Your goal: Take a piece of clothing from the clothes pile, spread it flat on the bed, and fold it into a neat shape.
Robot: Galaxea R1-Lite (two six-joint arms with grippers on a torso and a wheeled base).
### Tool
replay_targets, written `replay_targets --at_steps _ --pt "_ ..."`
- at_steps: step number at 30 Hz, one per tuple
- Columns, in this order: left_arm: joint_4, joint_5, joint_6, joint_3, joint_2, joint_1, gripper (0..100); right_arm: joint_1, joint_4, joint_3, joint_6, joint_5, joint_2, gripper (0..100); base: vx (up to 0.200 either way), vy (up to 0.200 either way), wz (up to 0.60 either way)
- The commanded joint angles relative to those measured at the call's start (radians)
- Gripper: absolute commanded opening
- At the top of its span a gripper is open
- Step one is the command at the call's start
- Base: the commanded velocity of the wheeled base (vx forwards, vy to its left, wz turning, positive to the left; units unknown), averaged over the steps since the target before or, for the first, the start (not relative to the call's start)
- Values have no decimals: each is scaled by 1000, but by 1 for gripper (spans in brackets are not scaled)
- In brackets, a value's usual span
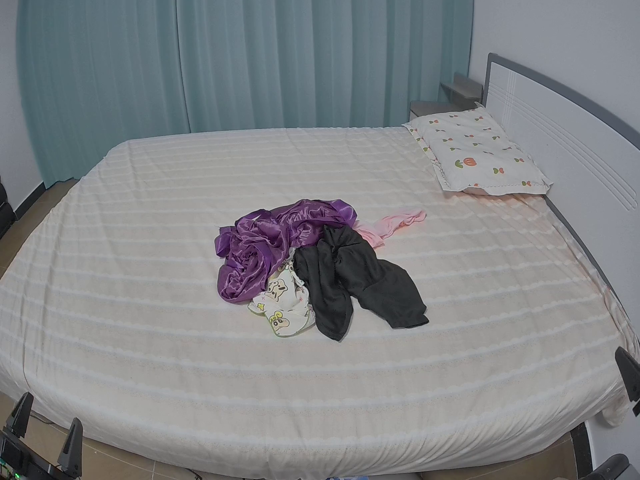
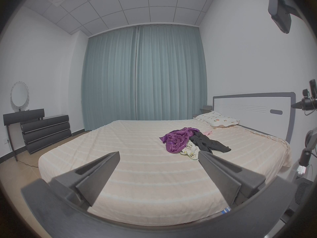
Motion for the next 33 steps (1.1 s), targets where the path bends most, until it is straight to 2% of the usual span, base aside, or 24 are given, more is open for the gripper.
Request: replay_targets --at_steps 1,5,7,11,14,16,23,30,33 --pt "-2 0 2 16 -16 0 100 70 -358 -173 123 26 972 100 0 0 0" --pt "-2 0 0 16 -16 0 100 118 -505 -268 195 -2 1256 100 0 0 0" --pt "-2 0 0 16 -16 0 100 127 -514 -302 208 -12 1313 100 0 0 0" --pt "-2 0 0 16 -16 0 100 201 -517 -517 307 -61 1571 100 0 0 0" --pt "-2 0 0 16 -16 0 100 222 -514 -577 325 -72 1643 100 0 0 0" --pt "-2 0 0 16 -16 0 100 256 -514 -689 342 -109 1768 100 0 0 0" --pt "-2 0 0 16 -16 0 100 302 -510 -877 386 -126 1969 100 0 0 0" --pt "-2 0 0 16 -16 0 100 300 -491 -1025 392 -123 2083 100 0 0 0" --pt "-2 0 0 16 -16 0 100 296 -358 -1172 423 -123 2132 100 0 0 0"
